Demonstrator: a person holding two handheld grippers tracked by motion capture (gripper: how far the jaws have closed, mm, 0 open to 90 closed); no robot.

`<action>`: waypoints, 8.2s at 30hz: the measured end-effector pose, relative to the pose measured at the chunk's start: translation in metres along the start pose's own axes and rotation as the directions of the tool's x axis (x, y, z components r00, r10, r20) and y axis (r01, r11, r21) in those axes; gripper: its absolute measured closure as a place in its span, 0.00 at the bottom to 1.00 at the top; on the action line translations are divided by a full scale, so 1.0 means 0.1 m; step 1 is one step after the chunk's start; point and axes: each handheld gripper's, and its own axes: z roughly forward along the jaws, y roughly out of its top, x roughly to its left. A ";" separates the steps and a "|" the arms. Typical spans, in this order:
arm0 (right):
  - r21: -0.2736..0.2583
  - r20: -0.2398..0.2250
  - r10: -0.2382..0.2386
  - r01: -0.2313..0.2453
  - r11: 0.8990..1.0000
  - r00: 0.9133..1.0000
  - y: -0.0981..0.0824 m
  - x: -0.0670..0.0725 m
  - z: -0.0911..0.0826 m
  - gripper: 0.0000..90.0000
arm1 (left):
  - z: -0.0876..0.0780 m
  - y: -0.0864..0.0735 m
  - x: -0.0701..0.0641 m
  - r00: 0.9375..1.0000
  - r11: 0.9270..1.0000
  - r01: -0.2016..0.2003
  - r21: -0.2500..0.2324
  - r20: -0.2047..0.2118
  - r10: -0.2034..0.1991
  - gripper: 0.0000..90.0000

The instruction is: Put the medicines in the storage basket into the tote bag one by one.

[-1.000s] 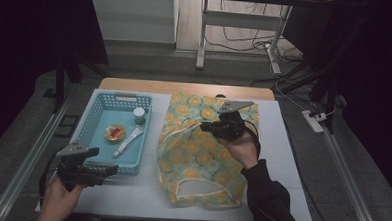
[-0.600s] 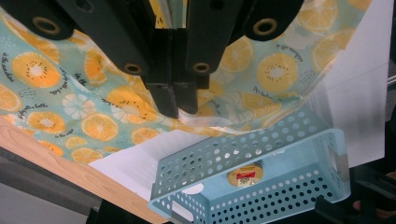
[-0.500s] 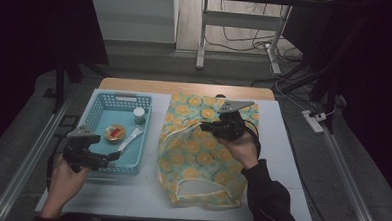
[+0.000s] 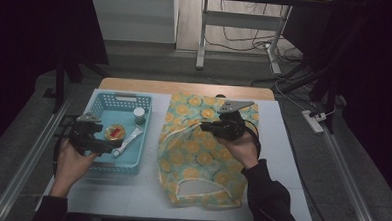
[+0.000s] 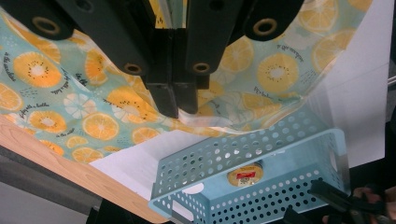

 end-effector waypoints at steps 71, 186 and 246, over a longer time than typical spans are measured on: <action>-0.002 -0.003 -0.004 0.004 1.000 1.000 -0.01 0.00 -0.02 1.00 | 0.95 0.25 0.54 0.989 0.902 0.112 0.416 -0.133 -0.061 0.23; -0.038 0.020 0.006 -0.005 0.999 1.000 -0.03 -0.06 0.00 1.00 | 1.41 0.79 -1.87 0.848 0.904 -0.423 0.059 0.379 0.372 0.23; 0.015 0.053 0.020 -0.020 1.000 0.998 -0.18 -0.20 0.16 1.00 | 1.65 0.81 -1.79 0.870 0.939 -0.343 0.013 0.381 0.313 0.12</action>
